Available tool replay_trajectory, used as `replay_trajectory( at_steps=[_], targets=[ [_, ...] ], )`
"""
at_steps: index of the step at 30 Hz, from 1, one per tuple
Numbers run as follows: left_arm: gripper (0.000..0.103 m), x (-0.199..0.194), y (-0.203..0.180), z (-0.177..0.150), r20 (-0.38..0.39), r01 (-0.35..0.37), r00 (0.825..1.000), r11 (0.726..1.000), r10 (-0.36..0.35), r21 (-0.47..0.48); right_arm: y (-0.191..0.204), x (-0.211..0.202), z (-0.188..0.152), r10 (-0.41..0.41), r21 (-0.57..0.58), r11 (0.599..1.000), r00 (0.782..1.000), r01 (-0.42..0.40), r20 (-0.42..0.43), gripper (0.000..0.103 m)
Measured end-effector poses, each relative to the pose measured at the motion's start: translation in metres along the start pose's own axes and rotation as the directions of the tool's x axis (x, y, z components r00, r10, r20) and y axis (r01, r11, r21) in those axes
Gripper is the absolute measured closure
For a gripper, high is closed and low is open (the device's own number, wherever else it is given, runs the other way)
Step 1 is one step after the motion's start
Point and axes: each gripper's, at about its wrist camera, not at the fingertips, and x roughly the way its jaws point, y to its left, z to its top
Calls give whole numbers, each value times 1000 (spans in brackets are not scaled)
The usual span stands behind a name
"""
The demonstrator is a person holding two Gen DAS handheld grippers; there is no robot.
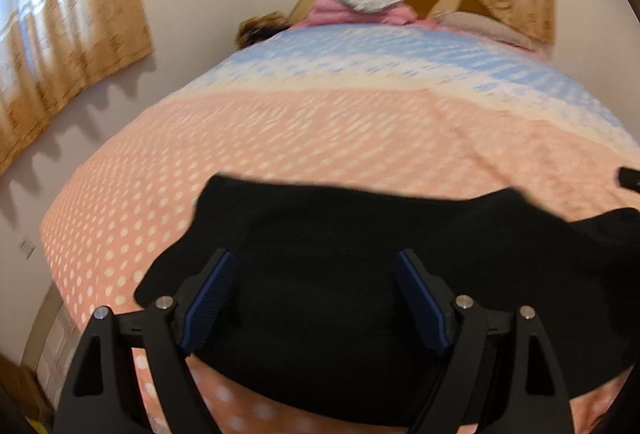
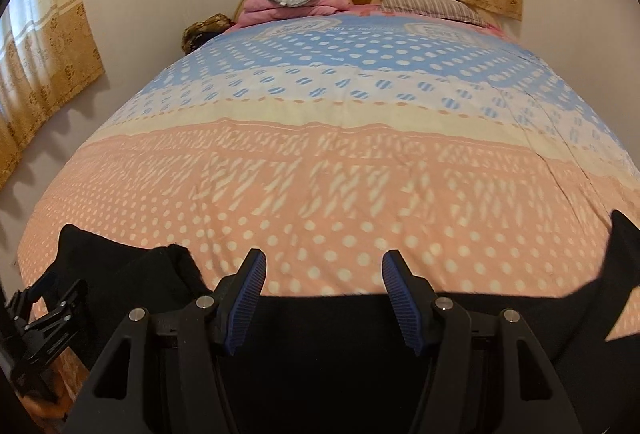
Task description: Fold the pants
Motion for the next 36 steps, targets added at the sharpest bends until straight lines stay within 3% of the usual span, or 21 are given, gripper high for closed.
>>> replay_trajectory(
  at_steps=[5,12,24,36],
  targets=[
    [14,-21,-35,7,21,69,997,997,-69,38,-6,-13,-9,-52,5,999,998,52,24,41],
    [14,-29,-65,7,-16,124,992,991,-124,44,-13,-35,-25,-81,22,997,995,80,55,41],
    [14,-49,-81,2,-7,61,998,996,-60,71,-27,-60,-49,-103,65,993,992,99,71,41],
    [14,-53,-83,1,4,45,999,995,-45,90,-22,-70,-59,-102,63,993,992,97,74,41]
  ],
)
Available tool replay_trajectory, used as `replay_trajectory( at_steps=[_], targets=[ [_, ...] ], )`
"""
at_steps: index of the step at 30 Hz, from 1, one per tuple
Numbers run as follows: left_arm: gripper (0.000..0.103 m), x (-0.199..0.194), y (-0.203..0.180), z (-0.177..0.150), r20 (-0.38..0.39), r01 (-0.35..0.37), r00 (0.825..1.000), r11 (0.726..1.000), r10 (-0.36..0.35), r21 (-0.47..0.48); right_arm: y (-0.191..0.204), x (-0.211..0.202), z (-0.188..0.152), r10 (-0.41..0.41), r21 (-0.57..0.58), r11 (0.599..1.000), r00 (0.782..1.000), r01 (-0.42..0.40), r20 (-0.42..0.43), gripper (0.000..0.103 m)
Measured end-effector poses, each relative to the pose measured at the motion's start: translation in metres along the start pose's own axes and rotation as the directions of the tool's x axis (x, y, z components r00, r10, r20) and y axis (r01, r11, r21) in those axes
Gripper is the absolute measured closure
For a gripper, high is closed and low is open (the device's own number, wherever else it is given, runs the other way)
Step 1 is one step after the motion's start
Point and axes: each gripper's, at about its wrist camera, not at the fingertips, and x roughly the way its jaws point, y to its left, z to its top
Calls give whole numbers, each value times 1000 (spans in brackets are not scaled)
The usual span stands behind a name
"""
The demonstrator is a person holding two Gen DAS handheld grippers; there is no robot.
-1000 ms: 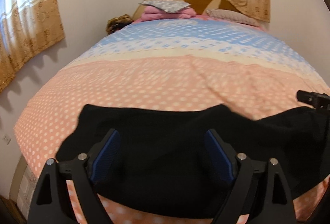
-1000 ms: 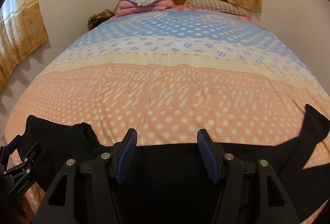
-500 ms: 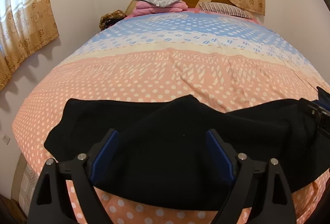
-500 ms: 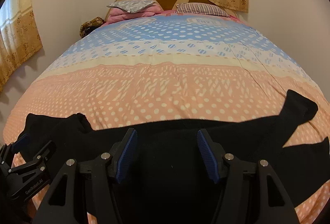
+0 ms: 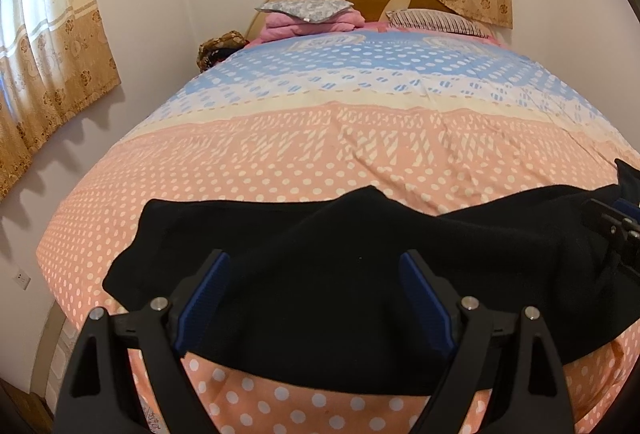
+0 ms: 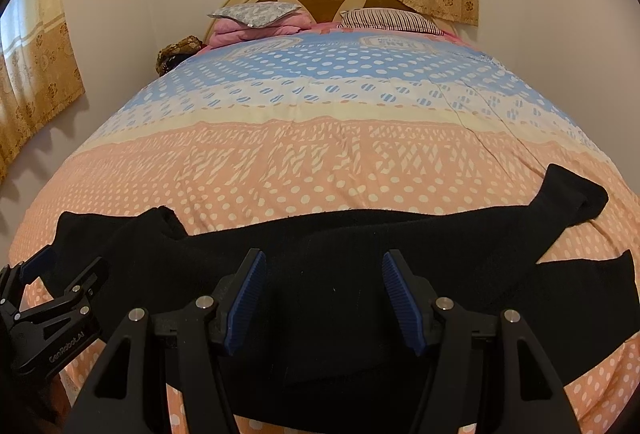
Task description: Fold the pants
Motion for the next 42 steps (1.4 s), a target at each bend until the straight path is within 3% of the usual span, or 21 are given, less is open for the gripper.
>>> replay_trajectory(
  at_steps=[4,7,10,16,19,22,26,28,30,32,33,37,38,39,41,42],
  targets=[
    [12,3,12,0,13,-11,1000,1000,11,-11,-17,-3,1,31,42,999,999,-31,16,41],
    [9,16,34,-1,10,-37,999,997,38,-68,-62,-9,1,-4,134,991,1000,1,21,41],
    [9,39,53,-6,-25,-77,997,990,75,-116,-122,-21,-7,-87,241,967,996,79,22,41],
    [8,70,59,-22,-104,-79,992,987,65,-137,-228,-40,-21,-260,387,887,965,251,-31,41],
    [7,71,63,-26,-96,-63,994,981,45,-184,-250,-39,-5,-277,390,882,961,263,-21,41],
    [4,71,61,-26,-98,-70,994,980,53,-186,-259,-17,32,-247,350,906,969,236,-13,41],
    [2,71,63,-25,-106,-76,993,979,56,-189,-273,41,66,-224,344,904,967,253,-121,41],
    [0,73,65,-25,-110,-75,992,979,55,-190,-275,67,71,-236,323,905,958,277,-159,41],
    [0,73,66,-25,-113,-72,992,979,51,-193,-271,95,77,-297,243,908,934,341,-199,41],
    [0,74,67,-25,-115,-71,992,979,50,-193,-272,113,80,-367,191,890,899,414,-238,41],
    [0,74,67,-25,-115,-72,992,979,50,-193,-276,126,79,-406,173,871,871,461,-277,41],
    [0,74,67,-25,-118,-77,991,979,55,-190,-295,132,78,-417,193,857,864,477,-282,41],
    [0,74,66,-24,-120,-78,991,978,56,-191,-301,132,78,-397,214,860,870,464,-293,45],
    [0,74,66,-24,-121,-79,991,978,57,-192,-305,129,77,-382,235,859,875,455,-298,65],
    [0,75,66,-23,-122,-83,991,978,60,-192,-313,117,75,-358,276,854,884,440,-301,91],
    [0,75,66,-23,-122,-84,991,978,61,-190,-314,111,73,-330,303,858,897,415,-293,96]
  ],
)
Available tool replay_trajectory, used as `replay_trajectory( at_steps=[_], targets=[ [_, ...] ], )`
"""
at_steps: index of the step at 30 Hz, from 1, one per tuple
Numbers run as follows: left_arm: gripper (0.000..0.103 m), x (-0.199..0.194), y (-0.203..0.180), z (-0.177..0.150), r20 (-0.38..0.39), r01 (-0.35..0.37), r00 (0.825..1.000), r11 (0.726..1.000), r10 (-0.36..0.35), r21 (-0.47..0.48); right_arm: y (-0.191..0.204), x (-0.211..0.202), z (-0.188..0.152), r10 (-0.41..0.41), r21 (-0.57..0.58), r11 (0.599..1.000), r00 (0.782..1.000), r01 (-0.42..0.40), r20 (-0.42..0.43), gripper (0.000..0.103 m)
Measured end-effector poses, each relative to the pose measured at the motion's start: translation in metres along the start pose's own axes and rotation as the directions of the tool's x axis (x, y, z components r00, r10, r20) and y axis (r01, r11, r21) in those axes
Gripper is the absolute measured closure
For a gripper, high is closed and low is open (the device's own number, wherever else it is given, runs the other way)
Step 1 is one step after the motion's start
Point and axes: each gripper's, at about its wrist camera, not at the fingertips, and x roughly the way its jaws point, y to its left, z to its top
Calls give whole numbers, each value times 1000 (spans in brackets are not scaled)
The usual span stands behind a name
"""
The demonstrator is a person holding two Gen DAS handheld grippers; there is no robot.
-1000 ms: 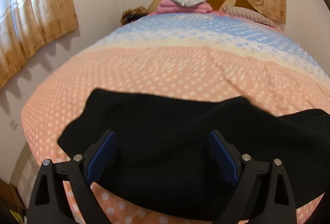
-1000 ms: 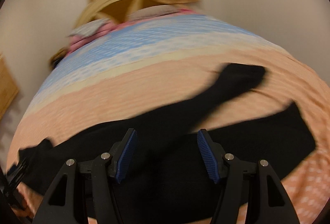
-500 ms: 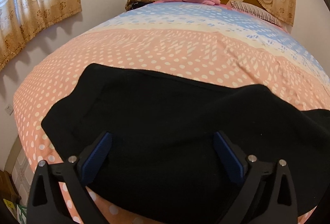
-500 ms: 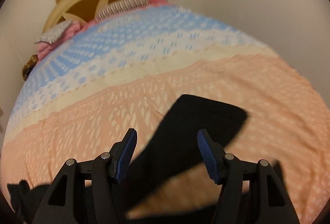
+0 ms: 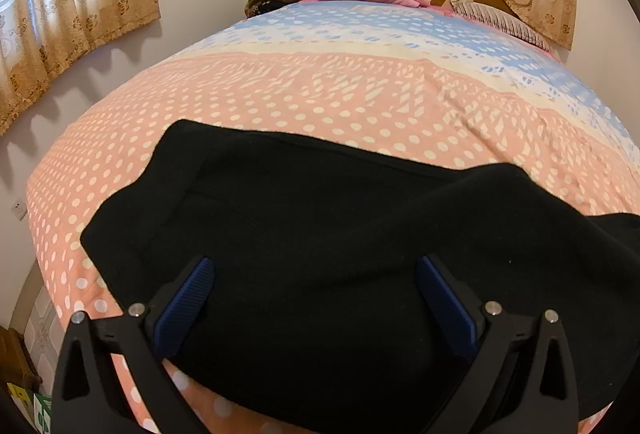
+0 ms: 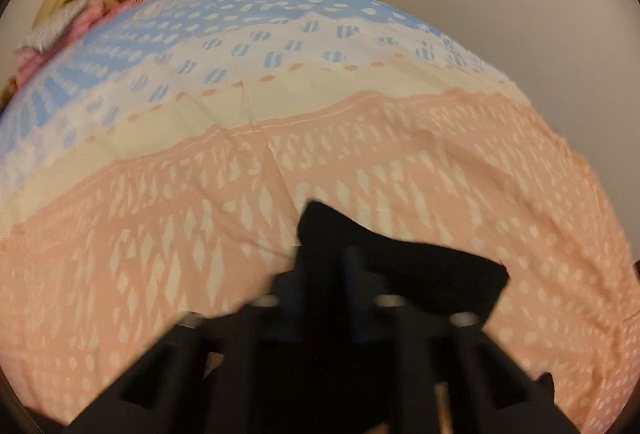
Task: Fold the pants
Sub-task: 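Smooth the pants flat with the left gripper while the right gripper moves away, then grasp the pants end with the right gripper while the left gripper holds the other end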
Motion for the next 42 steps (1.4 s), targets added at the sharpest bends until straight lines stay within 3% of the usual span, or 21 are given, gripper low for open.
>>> replay_trajectory(
  at_steps=[3,4,7,12,14,16,19,20,23,25,26,28,30,31,33,35,37,38,39,42],
  targets=[
    [0,0,1,0,-1,4,1000,1000,-4,4,-35,-29,-12,153,101,983,988,-156,36,97],
    [0,1,2,1,-2,7,1000,1000,-7,5,-54,-51,-22,224,132,963,971,-233,83,97],
    [0,1,2,2,-8,9,1000,1000,-9,8,-98,-99,-51,337,207,906,924,-370,180,97],
    [0,1,1,6,-31,20,999,999,-19,27,-163,-132,-121,397,314,826,879,-468,265,97],
    [0,-2,1,9,-37,28,999,999,-26,41,-181,-119,-147,382,367,815,892,-449,242,97],
    [0,-10,-1,11,-32,41,999,998,-40,55,-194,-99,-170,412,420,782,888,-460,205,97],
    [0,-30,-7,10,9,88,996,994,-89,72,-203,-78,-191,427,448,766,886,-461,183,99],
    [0,-40,-12,10,30,111,993,990,-114,87,-203,-80,-192,433,425,766,876,-482,213,94],
    [0,-66,-31,7,76,180,978,971,-193,156,-206,-88,-185,383,423,801,905,-424,184,84],
    [0,-82,-46,1,99,222,964,951,-248,213,-217,-97,-182,277,453,830,945,-326,173,82],
    [0,-90,-55,-2,104,244,956,939,-275,244,-221,-109,-180,159,455,861,970,-226,182,82],
    [0,-101,-73,-8,104,280,940,910,-325,307,-219,-132,-176,46,404,904,971,-141,235,82],
    [0,-113,-90,-17,108,296,928,883,-356,364,-207,-150,-173,110,328,922,951,-206,288,82],
    [0,-116,-96,-19,105,306,924,874,-368,378,-189,-157,-172,213,262,920,932,-293,293,82],
    [0,-122,-108,-28,70,368,902,843,-426,391,-150,-158,-174,369,139,903,899,-407,234,82],
    [0,-124,-114,-35,27,439,873,810,-486,390,-110,-151,-182,500,74,855,852,-514,154,82],
    [0,-122,-117,-42,-2,482,854,788,-521,382,-77,-137,-195,633,99,763,769,-639,85,82],
    [0,-122,-119,-46,-8,489,850,784,-527,381,-62,-125,-201,701,139,701,711,-700,47,82],
    [0,-121,-119,-49,-18,497,847,780,-532,381,-48,-115,-206,733,176,667,680,-724,18,82],
    [0,-117,-112,-58,-26,491,851,779,-524,389,-19,-92,-210,738,233,657,674,-717,-5,82]
  ],
)
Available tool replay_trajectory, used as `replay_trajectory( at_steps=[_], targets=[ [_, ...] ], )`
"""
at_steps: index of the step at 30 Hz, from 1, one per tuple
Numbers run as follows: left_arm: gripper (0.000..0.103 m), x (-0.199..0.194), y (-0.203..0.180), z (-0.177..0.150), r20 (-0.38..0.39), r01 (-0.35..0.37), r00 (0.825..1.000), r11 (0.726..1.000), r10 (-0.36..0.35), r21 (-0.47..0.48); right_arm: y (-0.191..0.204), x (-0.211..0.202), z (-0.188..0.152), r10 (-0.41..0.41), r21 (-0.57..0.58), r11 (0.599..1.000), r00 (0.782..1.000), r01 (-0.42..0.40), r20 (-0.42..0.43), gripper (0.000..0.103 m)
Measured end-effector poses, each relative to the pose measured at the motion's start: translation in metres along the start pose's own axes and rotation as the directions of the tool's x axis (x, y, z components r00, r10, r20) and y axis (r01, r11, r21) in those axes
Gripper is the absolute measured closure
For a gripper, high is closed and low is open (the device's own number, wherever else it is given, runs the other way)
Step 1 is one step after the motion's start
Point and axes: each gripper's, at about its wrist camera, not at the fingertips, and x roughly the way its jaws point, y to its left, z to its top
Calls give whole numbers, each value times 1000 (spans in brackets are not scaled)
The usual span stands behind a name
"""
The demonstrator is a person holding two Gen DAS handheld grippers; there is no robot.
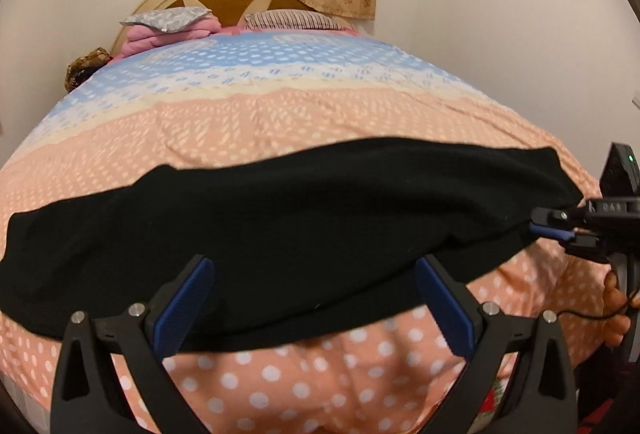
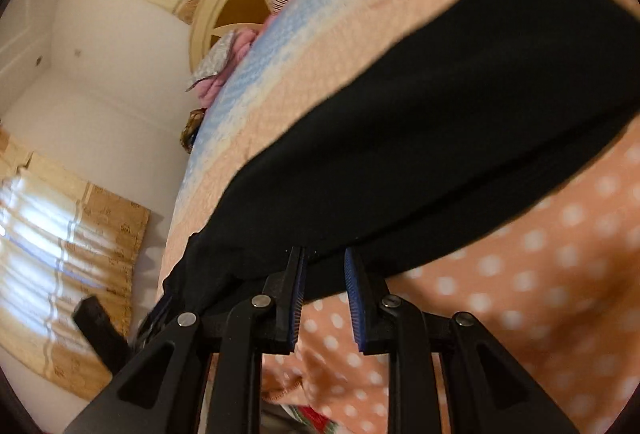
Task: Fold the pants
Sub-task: 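Grasp the pants end with the right gripper while the left gripper holds the other end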
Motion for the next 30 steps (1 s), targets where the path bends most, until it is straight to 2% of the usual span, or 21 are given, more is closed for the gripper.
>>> replay_trajectory(
  at_steps=[5,8,9,14,16,17,20,25,27,30],
  targets=[
    [0,-1,23,-16,-17,6,1000,998,-8,-69,17,35,1,5,-11,1000,1000,-5,-25,80],
    [0,-1,32,-22,-15,27,999,994,-28,-102,27,35,4,21,-19,1000,1000,-21,-14,58],
    [0,-2,33,-23,-8,36,999,994,-37,-108,30,36,4,32,-15,999,999,-32,-7,53],
    [0,-2,27,-22,10,65,998,993,-64,-100,37,40,6,74,-22,997,997,-74,20,53],
    [0,-3,22,-22,14,73,997,994,-72,-83,40,39,-2,67,-53,997,997,-65,38,68],
    [0,-3,19,-22,15,74,997,995,-73,-72,43,44,-2,55,-69,996,998,-54,25,85],
    [0,-1,18,-22,5,67,998,996,-67,-60,33,43,-6,59,-50,997,998,-59,-12,99],
    [0,-9,29,-18,15,35,999,998,-34,-51,47,17,-9,78,-134,988,997,-77,7,99],
    [0,-15,36,-16,33,24,999,998,-22,-49,50,4,-12,46,-153,987,999,-46,-1,99],
    [0,-21,48,-15,44,-5,999,998,7,-58,36,5,-17,-72,-179,982,997,68,-14,99]
  ],
)
